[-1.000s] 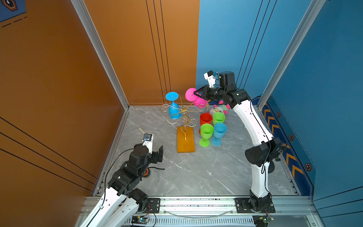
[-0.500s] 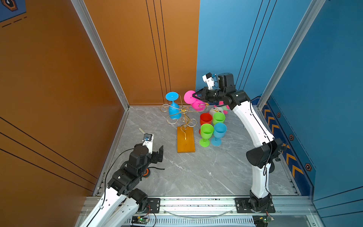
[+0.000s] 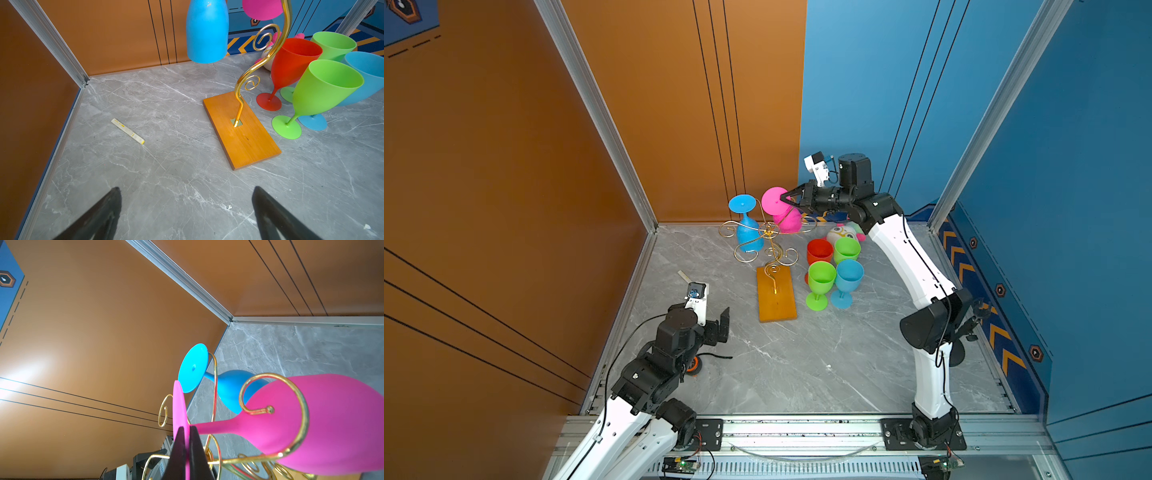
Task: Take the wine glass off the wine glass rack
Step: 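Pull the pink glass up and off the rack hook with the right gripper, then carry the pink glass toward the robot with the right gripper while the left reaches forward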
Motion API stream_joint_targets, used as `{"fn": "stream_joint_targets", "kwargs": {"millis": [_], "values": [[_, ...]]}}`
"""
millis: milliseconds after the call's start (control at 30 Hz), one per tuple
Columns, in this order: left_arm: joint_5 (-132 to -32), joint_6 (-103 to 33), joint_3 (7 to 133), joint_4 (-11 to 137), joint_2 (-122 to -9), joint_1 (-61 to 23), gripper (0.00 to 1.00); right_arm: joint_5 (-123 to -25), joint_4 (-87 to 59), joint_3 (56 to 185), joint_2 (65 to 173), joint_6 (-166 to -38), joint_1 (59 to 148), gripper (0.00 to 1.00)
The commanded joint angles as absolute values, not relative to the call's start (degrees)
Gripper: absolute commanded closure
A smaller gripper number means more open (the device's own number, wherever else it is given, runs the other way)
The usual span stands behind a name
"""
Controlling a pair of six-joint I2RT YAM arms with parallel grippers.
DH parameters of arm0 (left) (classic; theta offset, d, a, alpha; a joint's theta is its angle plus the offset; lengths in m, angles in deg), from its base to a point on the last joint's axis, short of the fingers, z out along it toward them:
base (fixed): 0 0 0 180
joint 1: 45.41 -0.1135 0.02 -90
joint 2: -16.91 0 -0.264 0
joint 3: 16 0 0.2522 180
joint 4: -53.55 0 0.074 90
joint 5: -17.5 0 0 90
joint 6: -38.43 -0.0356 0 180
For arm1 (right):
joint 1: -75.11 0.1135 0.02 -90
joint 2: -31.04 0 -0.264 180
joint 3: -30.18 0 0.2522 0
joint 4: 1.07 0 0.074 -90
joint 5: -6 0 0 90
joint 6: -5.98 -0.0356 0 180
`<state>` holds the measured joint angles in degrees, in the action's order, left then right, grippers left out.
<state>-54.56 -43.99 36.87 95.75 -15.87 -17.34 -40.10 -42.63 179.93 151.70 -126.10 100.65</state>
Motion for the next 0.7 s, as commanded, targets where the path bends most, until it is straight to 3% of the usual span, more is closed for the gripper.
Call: {"fn": "stream_joint_targets", "kwargs": {"millis": [0,667], "values": [[-55.0,-44.1,36.0,95.1,-15.3,-18.0,0.02,-37.8,-34.0,180.0,153.5,-130.0,100.2,1.00],[-55.4,-44.2,36.0,95.1,-15.9,-18.3,0.02,-38.4,-21.2,180.2,158.1,-133.3,97.9,1.00]]}}
